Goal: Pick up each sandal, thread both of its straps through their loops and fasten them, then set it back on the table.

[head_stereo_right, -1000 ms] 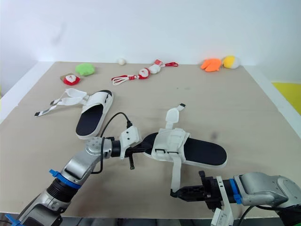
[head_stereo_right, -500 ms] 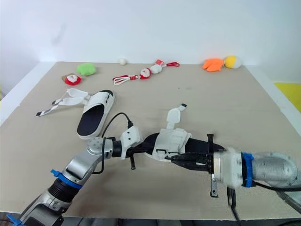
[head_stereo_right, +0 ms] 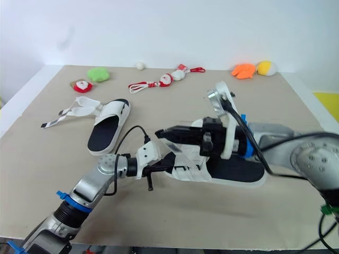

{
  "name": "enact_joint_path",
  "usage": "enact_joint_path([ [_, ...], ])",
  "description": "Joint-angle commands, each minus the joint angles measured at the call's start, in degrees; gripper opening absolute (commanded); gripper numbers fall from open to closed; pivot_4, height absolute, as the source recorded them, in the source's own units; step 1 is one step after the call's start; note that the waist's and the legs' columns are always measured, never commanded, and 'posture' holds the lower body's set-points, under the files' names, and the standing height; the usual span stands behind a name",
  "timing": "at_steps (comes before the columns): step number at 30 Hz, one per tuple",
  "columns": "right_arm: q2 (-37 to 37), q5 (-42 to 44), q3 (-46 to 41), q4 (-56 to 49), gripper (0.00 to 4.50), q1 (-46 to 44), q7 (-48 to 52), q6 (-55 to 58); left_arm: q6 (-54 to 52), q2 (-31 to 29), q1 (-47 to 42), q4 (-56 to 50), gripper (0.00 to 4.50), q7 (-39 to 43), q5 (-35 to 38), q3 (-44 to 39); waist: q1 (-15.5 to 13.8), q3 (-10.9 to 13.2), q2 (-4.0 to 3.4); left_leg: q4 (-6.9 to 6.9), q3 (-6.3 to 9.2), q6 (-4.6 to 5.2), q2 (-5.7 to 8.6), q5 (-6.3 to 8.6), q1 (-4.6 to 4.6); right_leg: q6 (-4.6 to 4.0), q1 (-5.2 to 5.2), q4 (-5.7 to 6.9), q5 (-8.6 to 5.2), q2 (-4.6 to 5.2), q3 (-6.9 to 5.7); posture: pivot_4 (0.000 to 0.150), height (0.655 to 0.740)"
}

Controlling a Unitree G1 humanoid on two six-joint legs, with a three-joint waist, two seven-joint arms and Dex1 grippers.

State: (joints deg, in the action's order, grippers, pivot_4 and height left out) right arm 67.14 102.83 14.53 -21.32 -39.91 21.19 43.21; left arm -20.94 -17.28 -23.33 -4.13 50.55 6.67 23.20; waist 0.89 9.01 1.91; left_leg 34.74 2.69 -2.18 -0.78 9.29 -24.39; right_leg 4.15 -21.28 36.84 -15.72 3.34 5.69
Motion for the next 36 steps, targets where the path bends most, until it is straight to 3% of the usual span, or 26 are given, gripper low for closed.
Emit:
enact_joint_path([
  [1, -3.54, 0.40, -4.06, 3.53, 0.01, -3.13, -2.80, 4.23, -2.23, -0.90, 1.96, 3.83, 0.00, 0.09, -2.58, 3.57, 0.00, 0.00, -0.01, -0.02, 0.01, 0.04, 0.01, 0.02, -0.03, -0.01, -0.02, 0.00, 0.01, -0.01, -0.01, 0.150, 0.7400],
  [6, -5.72, -5.38, -8.70, 10.77, 0.01, -0.07, -3.36, 8.94, -2.08, -0.88, 2.04, 3.77, 0.00, -0.01, -2.59, 3.82, 0.02, -0.01, -0.04, -0.03, 0.04, 0.06, -0.04, 0.03, -0.05, 0.07, -0.04, 0.01, -0.03, -0.07, -0.08, 0.150, 0.7400],
  [16, -9.55, -13.92, -18.27, 15.13, 0.01, 6.50, -3.88, 13.19, -1.82, -0.67, 1.76, 4.22, 0.00, 0.24, -2.45, 4.27, 0.10, -0.09, -0.17, 0.02, -0.02, 0.08, -0.05, 0.02, -0.01, 0.32, 0.00, 0.01, -0.09, -0.10, -0.04, 0.150, 0.7400],
  [36, -15.60, -38.86, -23.01, 23.85, 0.01, 13.60, 8.20, 13.18, -1.95, -0.86, 1.91, 3.93, 0.00, 0.35, -2.44, 4.37, 0.10, -0.12, -0.24, 0.08, -0.01, 0.08, 0.00, 0.01, -0.01, 0.47, 0.02, 0.01, -0.06, -0.12, 0.00, 0.150, 0.7400],
])
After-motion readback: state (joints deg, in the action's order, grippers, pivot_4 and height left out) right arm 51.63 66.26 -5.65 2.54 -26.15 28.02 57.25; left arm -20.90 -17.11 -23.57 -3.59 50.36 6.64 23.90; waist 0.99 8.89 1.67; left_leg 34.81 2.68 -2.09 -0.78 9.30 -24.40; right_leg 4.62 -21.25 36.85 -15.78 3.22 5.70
